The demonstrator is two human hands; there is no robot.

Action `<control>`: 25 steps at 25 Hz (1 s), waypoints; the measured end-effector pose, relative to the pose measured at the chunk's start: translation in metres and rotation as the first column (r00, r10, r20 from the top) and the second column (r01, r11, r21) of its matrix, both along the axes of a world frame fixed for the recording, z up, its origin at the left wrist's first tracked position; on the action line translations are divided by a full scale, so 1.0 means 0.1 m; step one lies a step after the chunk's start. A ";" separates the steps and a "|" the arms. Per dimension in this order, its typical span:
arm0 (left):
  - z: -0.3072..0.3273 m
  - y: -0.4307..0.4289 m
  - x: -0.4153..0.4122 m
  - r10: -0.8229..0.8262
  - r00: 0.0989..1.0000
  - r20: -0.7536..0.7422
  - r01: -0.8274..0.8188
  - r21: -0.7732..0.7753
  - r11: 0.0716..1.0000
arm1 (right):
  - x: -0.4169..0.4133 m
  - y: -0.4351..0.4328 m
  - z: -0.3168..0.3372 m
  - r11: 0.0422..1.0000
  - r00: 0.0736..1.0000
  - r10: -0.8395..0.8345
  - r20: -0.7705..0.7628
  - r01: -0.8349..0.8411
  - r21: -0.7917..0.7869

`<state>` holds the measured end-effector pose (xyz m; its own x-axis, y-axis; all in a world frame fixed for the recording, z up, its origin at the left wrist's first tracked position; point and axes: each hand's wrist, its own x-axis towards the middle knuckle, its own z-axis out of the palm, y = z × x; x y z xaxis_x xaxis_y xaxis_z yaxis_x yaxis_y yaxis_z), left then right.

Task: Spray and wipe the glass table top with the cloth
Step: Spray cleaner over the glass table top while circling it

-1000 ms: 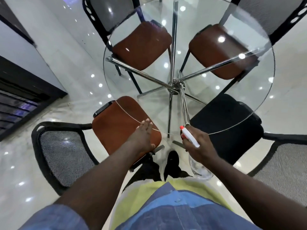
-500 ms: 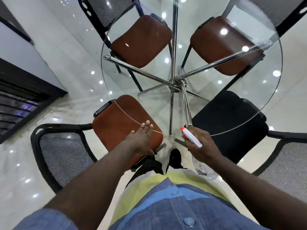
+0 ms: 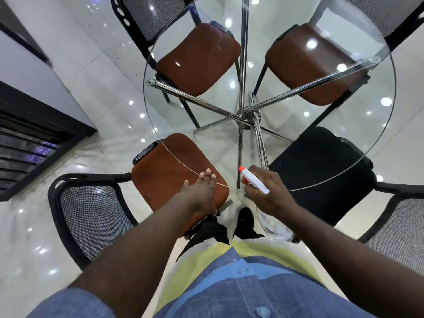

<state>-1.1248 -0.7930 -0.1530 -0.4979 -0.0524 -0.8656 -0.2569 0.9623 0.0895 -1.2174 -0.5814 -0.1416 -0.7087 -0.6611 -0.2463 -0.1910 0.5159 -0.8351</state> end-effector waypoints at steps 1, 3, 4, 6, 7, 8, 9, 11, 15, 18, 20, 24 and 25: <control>0.00 0.00 -0.01 0.000 1.000 0.005 0.000 -0.002 1.000 | -0.01 0.01 0.00 1.000 1.000 -0.013 -0.003 0.013 0.004; 0.01 0.00 -0.05 0.007 1.000 0.022 -0.007 -0.005 1.000 | -0.03 0.06 -0.01 0.998 0.998 -0.062 -0.019 0.062 0.015; 0.02 0.01 -0.07 0.009 0.999 0.032 -0.009 -0.007 1.000 | -0.04 0.09 -0.01 0.996 0.996 -0.089 -0.020 0.089 0.013; 0.03 0.02 -0.10 0.003 0.999 0.048 -0.003 -0.011 1.000 | -0.08 0.15 0.01 0.994 0.993 -0.113 -0.015 0.113 -0.002; 0.04 0.03 -0.11 -0.004 0.999 0.053 0.005 -0.013 1.000 | -0.09 0.19 0.01 0.993 0.993 -0.114 -0.009 0.114 -0.015; 0.04 0.04 -0.11 -0.010 0.998 0.057 0.011 -0.015 1.000 | -0.11 0.22 0.02 0.993 0.993 -0.114 -0.001 0.114 -0.028; 0.05 0.04 -0.12 -0.014 0.998 0.062 0.015 -0.016 1.000 | -0.12 0.24 0.04 0.992 0.993 -0.116 0.010 0.116 -0.039; 0.07 0.03 -0.14 -0.012 0.998 0.068 0.013 -0.014 1.000 | -0.17 0.28 0.06 0.990 0.992 -0.126 0.010 0.126 -0.056; 0.10 0.05 -0.15 -0.014 0.997 0.074 0.015 -0.022 1.000 | -0.26 0.29 0.07 0.982 0.985 -0.170 -0.015 0.168 -0.082; 0.12 0.06 -0.17 -0.024 0.997 0.077 0.026 -0.027 0.999 | -0.30 0.31 0.07 0.967 0.971 -0.239 0.008 0.238 -0.085; 0.14 0.05 -0.18 -0.027 0.997 0.069 0.029 -0.024 0.999 | -0.31 0.34 0.08 0.964 0.970 -0.240 0.048 0.244 -0.108; 0.10 0.04 -0.14 -0.025 0.997 0.074 0.026 -0.015 1.000 | -0.28 0.42 0.05 0.938 0.944 -0.306 0.122 0.321 -0.131; 0.09 0.04 -0.13 -0.022 0.997 0.077 0.023 -0.012 1.000 | -0.28 0.44 0.04 0.923 0.926 -0.354 0.133 0.369 -0.112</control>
<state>-1.1375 -0.7887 -0.1441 -0.4313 -0.0530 -0.9006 -0.2404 0.9689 0.0581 -1.2458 -0.5371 -0.1379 -0.8793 -0.3970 -0.2631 0.0831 0.4161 -0.9055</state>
